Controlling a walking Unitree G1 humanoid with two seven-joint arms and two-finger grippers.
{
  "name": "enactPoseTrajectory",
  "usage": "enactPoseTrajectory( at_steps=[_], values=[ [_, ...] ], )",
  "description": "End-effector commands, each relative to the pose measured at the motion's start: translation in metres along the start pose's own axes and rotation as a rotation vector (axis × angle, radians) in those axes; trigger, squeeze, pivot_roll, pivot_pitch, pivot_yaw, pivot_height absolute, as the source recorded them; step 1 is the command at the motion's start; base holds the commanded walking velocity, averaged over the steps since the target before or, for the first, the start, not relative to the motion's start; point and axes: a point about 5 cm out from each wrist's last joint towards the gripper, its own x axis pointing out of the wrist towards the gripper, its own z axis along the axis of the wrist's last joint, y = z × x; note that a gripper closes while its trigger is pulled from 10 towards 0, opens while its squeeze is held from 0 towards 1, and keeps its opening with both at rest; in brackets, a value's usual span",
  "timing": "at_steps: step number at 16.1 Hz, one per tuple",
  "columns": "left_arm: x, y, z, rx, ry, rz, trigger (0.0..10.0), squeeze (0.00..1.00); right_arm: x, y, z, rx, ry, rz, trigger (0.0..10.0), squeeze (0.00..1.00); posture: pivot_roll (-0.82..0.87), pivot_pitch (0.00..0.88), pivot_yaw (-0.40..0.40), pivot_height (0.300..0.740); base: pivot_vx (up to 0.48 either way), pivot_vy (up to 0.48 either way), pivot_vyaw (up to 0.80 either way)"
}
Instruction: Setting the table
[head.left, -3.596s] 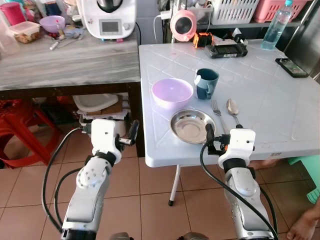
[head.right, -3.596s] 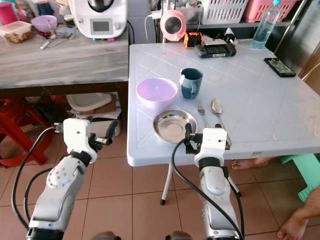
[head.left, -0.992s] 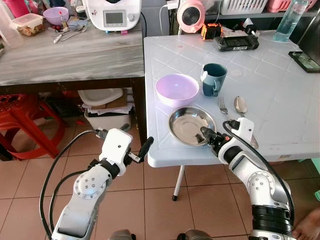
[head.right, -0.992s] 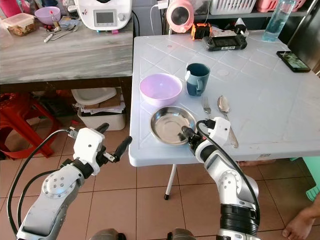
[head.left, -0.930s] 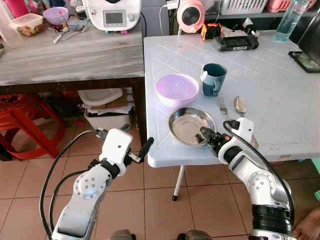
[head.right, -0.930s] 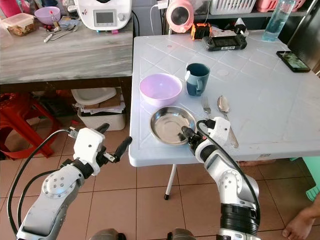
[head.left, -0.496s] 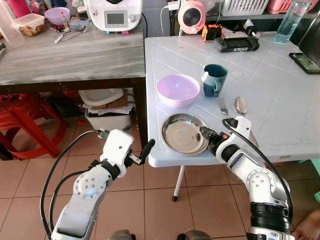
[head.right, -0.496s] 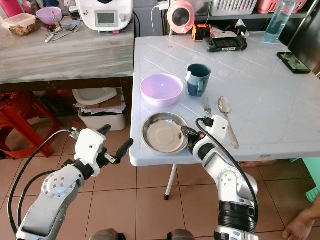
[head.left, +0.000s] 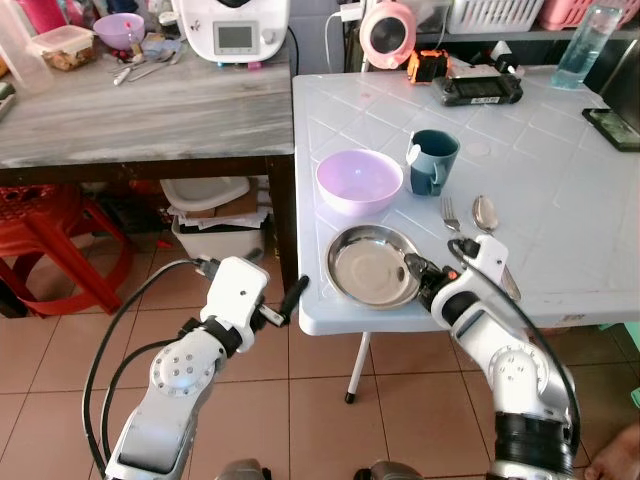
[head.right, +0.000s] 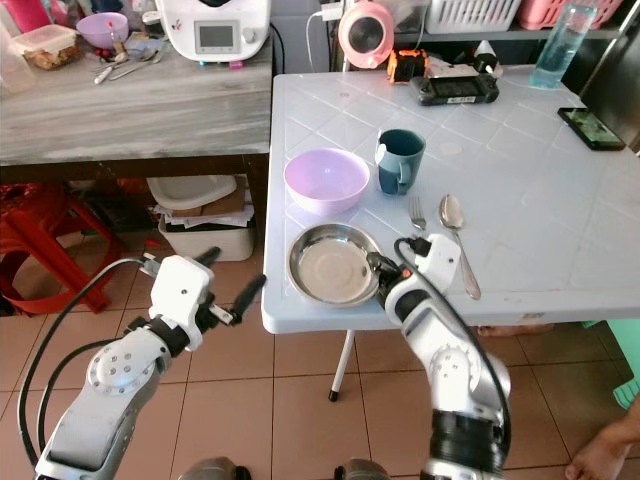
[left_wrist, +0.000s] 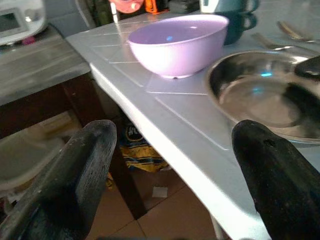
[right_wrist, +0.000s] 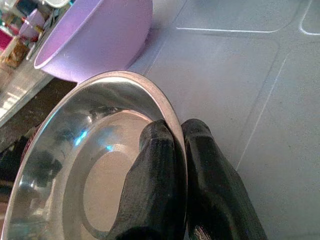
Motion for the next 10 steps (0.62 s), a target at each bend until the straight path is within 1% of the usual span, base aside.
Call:
enactPoseTrajectory(
  at_steps=[1, 2, 3, 4, 6, 7, 8, 9, 10],
  values=[
    [0.002, 0.006, -0.006, -0.015, 0.029, 0.041, 10.0, 0.0, -0.003, -0.004, -0.018, -0.089, 0.035, -0.066, 10.0, 0.0, 0.03, 0.0, 0.023, 0.74, 0.0, 0.0, 0.0],
    [0.003, 0.007, -0.007, -0.029, 0.03, 0.045, 10.0, 0.0, -0.004, -0.001, -0.02, -0.122, 0.022, -0.063, 10.0, 0.0, 0.02, 0.0, 0.02, 0.74, 0.0, 0.0, 0.0],
    [0.005, 0.008, -0.007, -0.031, 0.02, 0.047, 10.0, 0.0, -0.005, 0.005, -0.025, -0.155, 0.021, -0.047, 10.0, 0.0, 0.02, 0.0, 0.017, 0.74, 0.0, 0.345, 0.0],
    [0.008, 0.01, -0.005, -0.013, 0.001, 0.046, 10.0, 0.0, -0.006, 0.007, -0.027, -0.242, 0.004, -0.057, 10.0, 0.0, 0.02, 0.0, 0.013, 0.74, 0.0, 0.39, 0.0],
    [0.013, 0.016, -0.004, -0.009, -0.008, 0.091, 10.0, 0.0, -0.009, 0.002, -0.026, -0.228, -0.05, -0.115, 10.0, 0.0, 0.01, 0.0, 0.011, 0.74, 0.0, 0.48, 0.0],
    [0.015, 0.023, -0.003, -0.005, -0.021, 0.145, 10.0, 0.0, -0.01, -0.002, -0.025, -0.251, -0.07, -0.146, 10.0, 0.0, 0.01, 0.0, 0.007, 0.74, 0.0, 0.48, 0.0],
    [0.015, 0.027, -0.004, -0.025, -0.024, 0.181, 10.0, 0.0, -0.01, -0.005, -0.025, -0.253, -0.07, -0.17, 10.0, 0.0, 0.01, 0.0, 0.006, 0.74, 0.0, 0.48, 0.0],
    [0.016, 0.032, -0.005, -0.06, -0.031, 0.219, 10.0, 0.0, -0.009, -0.009, -0.027, -0.272, -0.055, -0.201, 10.0, 0.0, 0.01, 0.0, 0.003, 0.74, 0.0, 0.48, 0.0],
    [0.017, 0.039, -0.005, -0.078, -0.046, 0.272, 10.0, 0.0, -0.008, -0.014, -0.027, -0.333, -0.053, -0.256, 10.0, 0.0, 0.01, 0.0, 0.0, 0.74, 0.0, 0.48, 0.0]
  ],
)
